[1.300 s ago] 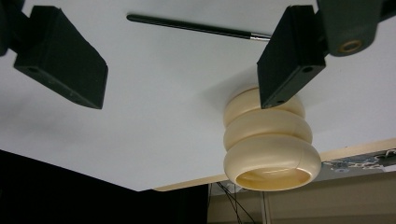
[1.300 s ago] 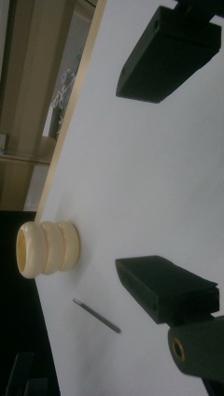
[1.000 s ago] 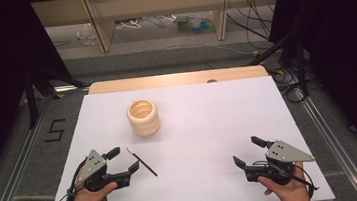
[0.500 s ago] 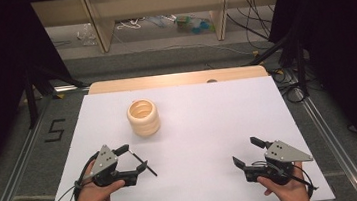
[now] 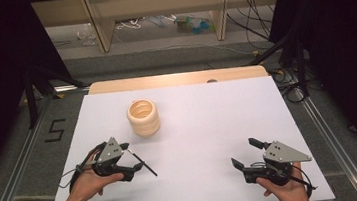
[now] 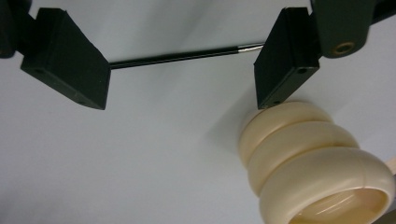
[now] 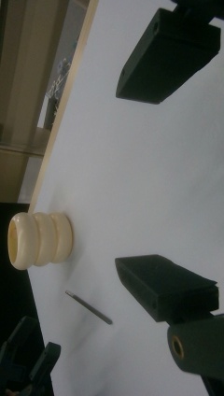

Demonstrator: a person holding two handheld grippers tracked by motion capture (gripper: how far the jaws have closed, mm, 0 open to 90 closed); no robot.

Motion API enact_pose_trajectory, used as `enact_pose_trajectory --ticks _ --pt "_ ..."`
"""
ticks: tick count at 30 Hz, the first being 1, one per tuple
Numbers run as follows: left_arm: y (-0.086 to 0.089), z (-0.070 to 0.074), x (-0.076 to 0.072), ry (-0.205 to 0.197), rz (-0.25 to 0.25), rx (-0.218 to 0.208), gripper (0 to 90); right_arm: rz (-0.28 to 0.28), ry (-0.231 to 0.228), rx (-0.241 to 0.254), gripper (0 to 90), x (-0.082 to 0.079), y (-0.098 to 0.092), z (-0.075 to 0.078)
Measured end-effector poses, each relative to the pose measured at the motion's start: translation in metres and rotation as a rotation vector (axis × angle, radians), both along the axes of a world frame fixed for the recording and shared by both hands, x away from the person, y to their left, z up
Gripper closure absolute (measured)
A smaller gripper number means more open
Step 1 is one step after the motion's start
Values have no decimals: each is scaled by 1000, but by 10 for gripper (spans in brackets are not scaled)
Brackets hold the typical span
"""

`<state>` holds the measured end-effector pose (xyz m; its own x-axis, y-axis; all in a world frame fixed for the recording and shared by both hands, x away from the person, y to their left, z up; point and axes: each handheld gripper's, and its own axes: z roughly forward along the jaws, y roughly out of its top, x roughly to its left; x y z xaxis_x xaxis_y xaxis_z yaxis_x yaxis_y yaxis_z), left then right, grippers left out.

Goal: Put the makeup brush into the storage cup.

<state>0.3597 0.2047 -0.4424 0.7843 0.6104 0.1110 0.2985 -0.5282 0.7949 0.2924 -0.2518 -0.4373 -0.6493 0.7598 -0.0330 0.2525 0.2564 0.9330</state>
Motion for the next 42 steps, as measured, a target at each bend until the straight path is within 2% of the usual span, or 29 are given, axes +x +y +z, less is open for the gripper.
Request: enact_pose_trajectory --ticks 1,2,3,6,7,8,10,12,13,14,17,19,20,21,22,23,25,28,29,31,33,37,41,42 --pt "2 2 2 14 -10 21 187 5 0 -1 168 0 0 0" --pt "3 2 4 11 -4 9 187 13 7 8 169 0 1 0" --pt "3 3 6 13 6 8 187 14 17 -7 169 0 0 1" --pt "6 5 8 22 -16 18 187 12 18 -12 169 0 1 0" --pt "7 7 10 39 -38 46 186 10 -12 -14 170 2 1 -1" --pt "6 6 10 55 -43 49 187 12 -4 -21 170 1 1 -1" --pt "5 7 12 56 -57 82 187 12 -2 -19 171 1 1 -1" --pt "3 8 14 77 -77 116 191 13 -6 -20 171 2 1 -1" --pt "2 8 15 81 -79 131 189 14 11 -18 171 1 2 -2" --pt "2 10 16 87 -99 154 185 18 -4 -27 171 2 1 -2" --pt "-3 13 20 92 -103 168 190 28 22 -22 171 2 3 -3" --pt "-8 13 24 106 -129 185 202 37 2 -19 171 3 3 -4" --pt "-8 13 24 106 -129 185 201 34 8 -27 171 2 3 -3" --pt "-13 13 27 131 -153 203 203 37 6 -29 171 2 4 -3" --pt "-13 13 27 131 -153 203 201 37 6 -29 171 2 4 -3" --pt "-17 11 31 151 -176 234 196 41 4 -29 171 2 4 -3" --pt "-20 9 35 157 -198 264 185 43 7 -29 171 2 3 -3" --pt "-24 4 36 200 -225 282 194 45 9 -33 171 2 3 -3" --pt "-24 4 36 200 -225 282 196 46 27 -29 171 1 4 -3" --pt "-26 1 37 226 -235 273 196 47 9 -32 171 2 4 -4" --pt "-26 -1 39 227 -244 285 195 53 8 -33 171 3 4 -4" --pt "-28 0 44 227 -263 348 191 55 5 -30 171 3 6 -5" --pt "-30 1 49 233 -302 373 196 62 12 -43 171 3 5 -4" --pt "-32 -2 49 245 -295 346 199 64 16 -45 171 3 5 -5"
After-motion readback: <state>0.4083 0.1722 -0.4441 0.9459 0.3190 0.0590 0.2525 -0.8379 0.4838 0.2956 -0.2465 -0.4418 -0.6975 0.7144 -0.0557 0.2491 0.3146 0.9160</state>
